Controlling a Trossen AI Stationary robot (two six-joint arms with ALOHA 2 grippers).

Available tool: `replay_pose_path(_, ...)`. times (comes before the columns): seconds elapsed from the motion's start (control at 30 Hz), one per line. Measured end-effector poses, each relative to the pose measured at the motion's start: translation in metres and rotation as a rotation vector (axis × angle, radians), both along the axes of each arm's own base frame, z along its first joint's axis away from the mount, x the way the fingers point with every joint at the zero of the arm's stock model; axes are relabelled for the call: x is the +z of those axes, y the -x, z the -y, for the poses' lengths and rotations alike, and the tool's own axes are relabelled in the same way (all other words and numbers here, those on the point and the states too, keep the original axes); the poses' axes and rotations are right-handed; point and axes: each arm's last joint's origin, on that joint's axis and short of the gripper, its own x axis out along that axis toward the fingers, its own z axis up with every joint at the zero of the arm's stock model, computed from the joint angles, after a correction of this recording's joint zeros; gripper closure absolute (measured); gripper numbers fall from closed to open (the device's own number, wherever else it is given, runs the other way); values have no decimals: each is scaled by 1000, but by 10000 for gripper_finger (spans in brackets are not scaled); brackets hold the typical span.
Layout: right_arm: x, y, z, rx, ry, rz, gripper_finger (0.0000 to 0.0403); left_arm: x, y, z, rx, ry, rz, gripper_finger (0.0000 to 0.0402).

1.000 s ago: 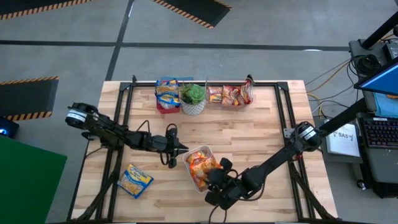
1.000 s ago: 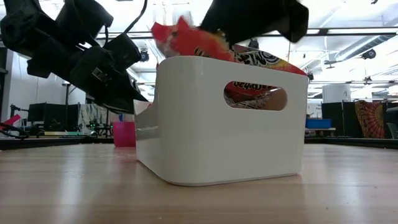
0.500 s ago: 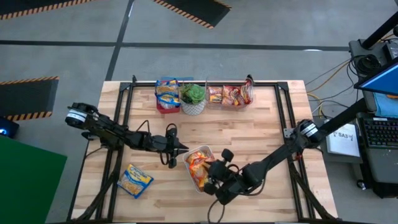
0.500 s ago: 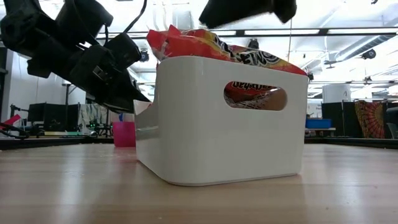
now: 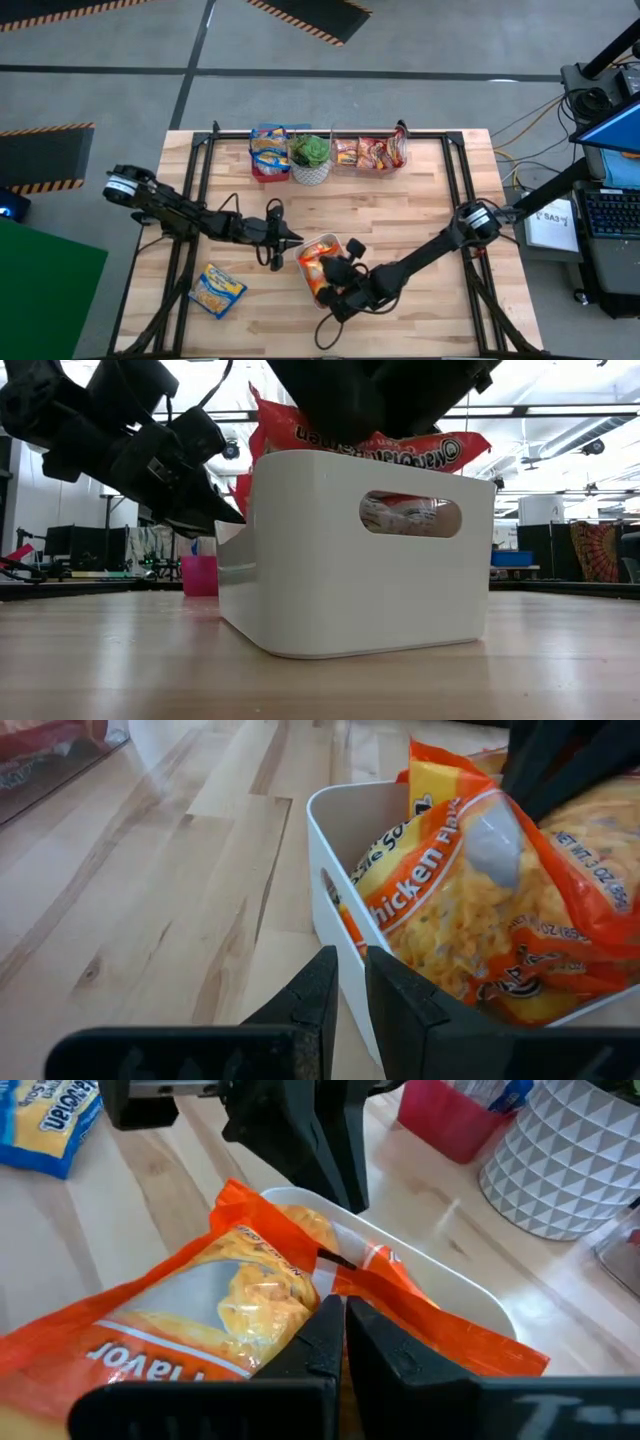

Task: Sort Maruchan noodles
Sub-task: Put the orange noodle pack into the white bin

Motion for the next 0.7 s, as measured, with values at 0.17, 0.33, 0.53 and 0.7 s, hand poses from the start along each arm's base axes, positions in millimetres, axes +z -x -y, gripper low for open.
replay_pose_path(0.17,22,5,3,31,-15,7,394,1,0,0,-3,-2,2,364)
replay_pose_path(0.33,56,13,7,43,-35,69,394,1,1,0,-3,-3,-3,364)
replay_pose_path(0.53,58,16,2,46,-36,83,394,0,1,0,-2,-4,-10,364)
replay_pose_path(0.7,37,12,-3,28,-23,59,394,0,1,0,-1,-2,-14,364)
